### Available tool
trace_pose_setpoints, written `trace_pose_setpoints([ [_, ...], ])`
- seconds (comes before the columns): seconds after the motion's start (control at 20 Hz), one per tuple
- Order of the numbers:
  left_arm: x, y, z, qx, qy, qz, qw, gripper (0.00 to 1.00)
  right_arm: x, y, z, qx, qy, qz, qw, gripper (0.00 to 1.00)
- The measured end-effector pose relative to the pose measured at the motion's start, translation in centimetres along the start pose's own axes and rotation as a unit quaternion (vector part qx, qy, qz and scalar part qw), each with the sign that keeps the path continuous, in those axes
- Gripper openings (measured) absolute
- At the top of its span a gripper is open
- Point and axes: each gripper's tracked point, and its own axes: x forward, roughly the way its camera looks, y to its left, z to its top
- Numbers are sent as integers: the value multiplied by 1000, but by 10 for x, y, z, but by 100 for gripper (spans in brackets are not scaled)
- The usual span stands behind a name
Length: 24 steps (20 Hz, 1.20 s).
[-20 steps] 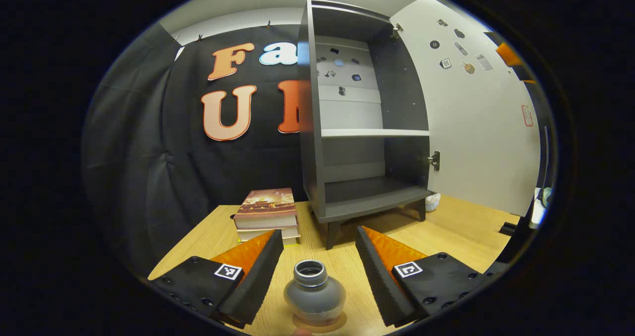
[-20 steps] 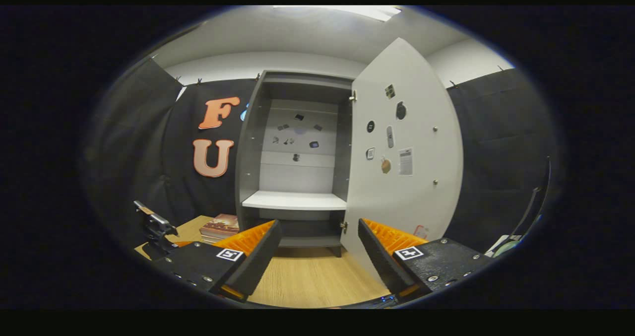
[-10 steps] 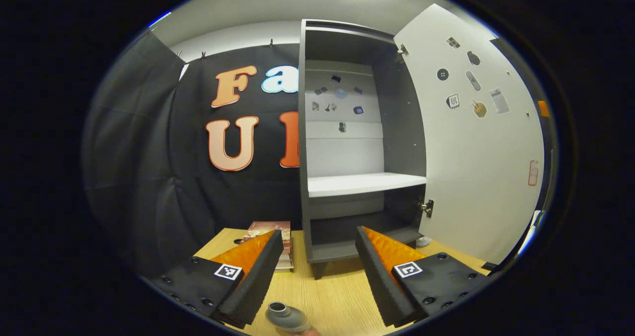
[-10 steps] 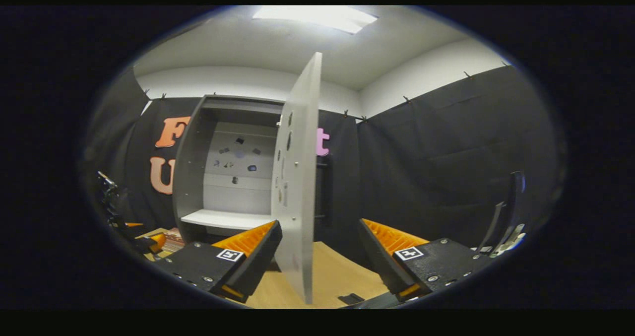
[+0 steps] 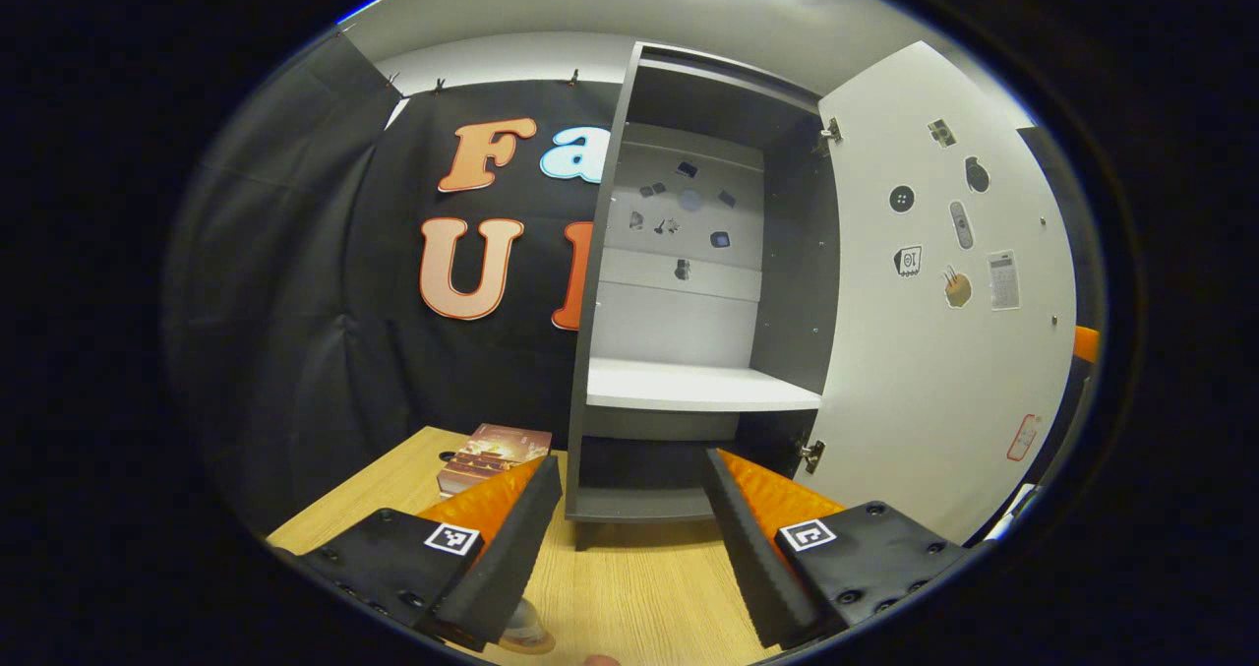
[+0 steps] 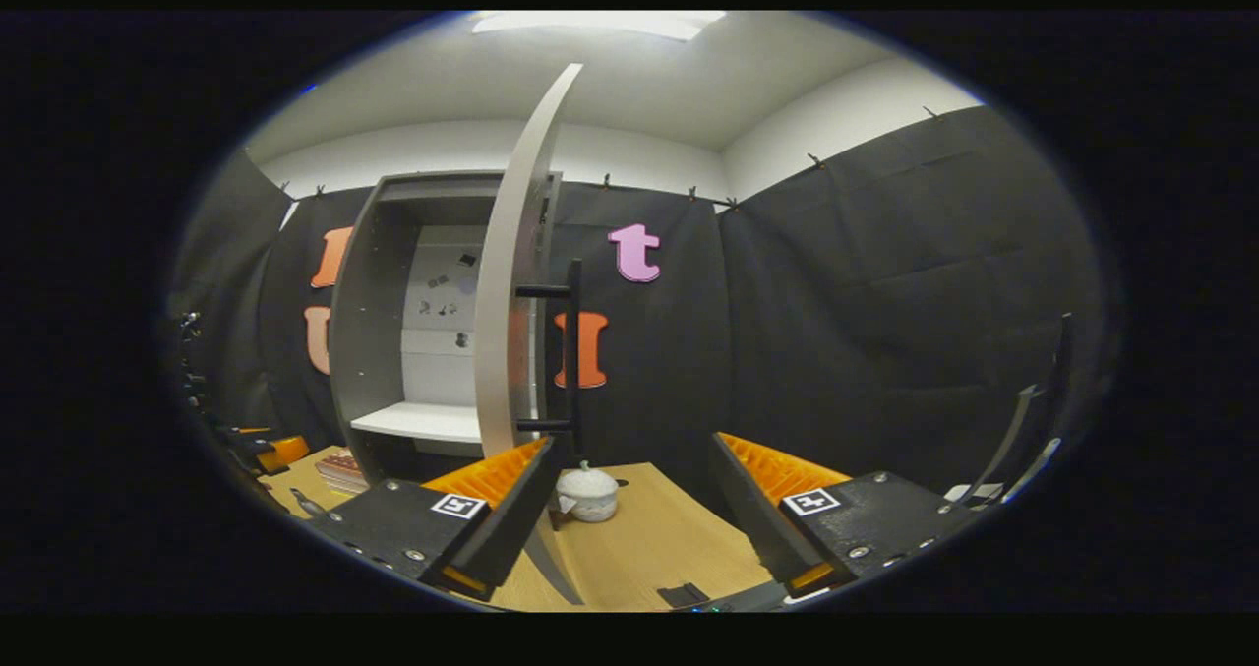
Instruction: Open the cabinet door with the right hand, grasp the bottle in the cabinet with the left hand and place it on the coaster, then close the cabinet door with the right hand.
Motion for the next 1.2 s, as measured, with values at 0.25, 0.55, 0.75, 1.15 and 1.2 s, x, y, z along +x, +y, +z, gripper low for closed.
trace_pose_setpoints([
  [0.25,-7,17,11,10,-5,18,1000,95,-6,25,2,12,6,36,999,89],
  [0.55,-22,52,30,29,-14,59,998,94,-9,97,1,37,18,128,991,83],
  [0.75,-27,70,50,41,-35,70,996,95,5,150,-16,66,32,189,979,79],
  [1.15,11,103,46,30,-28,20,999,95,22,271,-18,68,43,243,967,66],
  [1.2,18,113,49,31,-29,14,999,95,30,289,-16,64,42,244,967,65],
])
